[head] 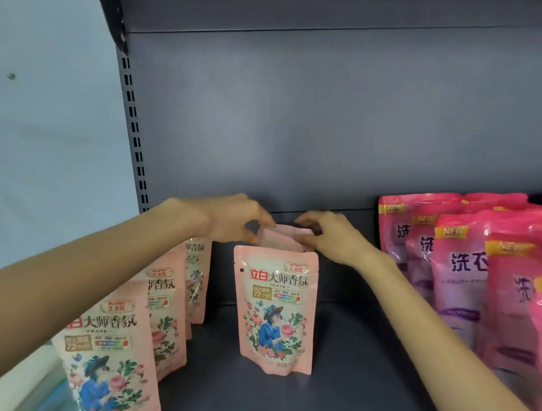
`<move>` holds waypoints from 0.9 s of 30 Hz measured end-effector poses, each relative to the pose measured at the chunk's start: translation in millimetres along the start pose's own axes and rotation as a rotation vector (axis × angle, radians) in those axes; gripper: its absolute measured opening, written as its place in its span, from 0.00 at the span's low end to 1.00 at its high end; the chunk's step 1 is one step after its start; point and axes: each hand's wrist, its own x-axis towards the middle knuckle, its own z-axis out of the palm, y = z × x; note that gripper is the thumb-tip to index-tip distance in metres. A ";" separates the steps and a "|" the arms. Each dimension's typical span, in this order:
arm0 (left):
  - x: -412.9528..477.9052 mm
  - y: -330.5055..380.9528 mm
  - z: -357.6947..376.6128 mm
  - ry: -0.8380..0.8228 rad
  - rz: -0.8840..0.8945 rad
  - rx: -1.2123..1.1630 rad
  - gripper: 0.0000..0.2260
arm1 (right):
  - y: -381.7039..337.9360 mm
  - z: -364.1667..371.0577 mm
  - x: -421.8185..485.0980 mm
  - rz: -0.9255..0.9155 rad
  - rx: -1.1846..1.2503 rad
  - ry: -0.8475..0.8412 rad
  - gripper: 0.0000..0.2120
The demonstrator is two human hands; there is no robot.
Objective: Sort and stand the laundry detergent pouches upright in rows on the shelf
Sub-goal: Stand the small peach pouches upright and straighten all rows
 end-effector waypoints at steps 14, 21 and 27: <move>33.2 -8.6 13.5 -0.067 -0.018 -0.100 0.07 | 14.7 -4.8 27.9 -0.002 0.118 -0.082 0.03; 23.8 -27.4 12.4 -0.063 -0.088 -0.159 0.05 | 19.9 -5.3 33.3 0.010 0.056 -0.020 0.05; 21.0 -29.3 13.2 -0.054 -0.101 -0.202 0.04 | 23.2 -10.9 27.5 0.043 -0.072 0.075 0.05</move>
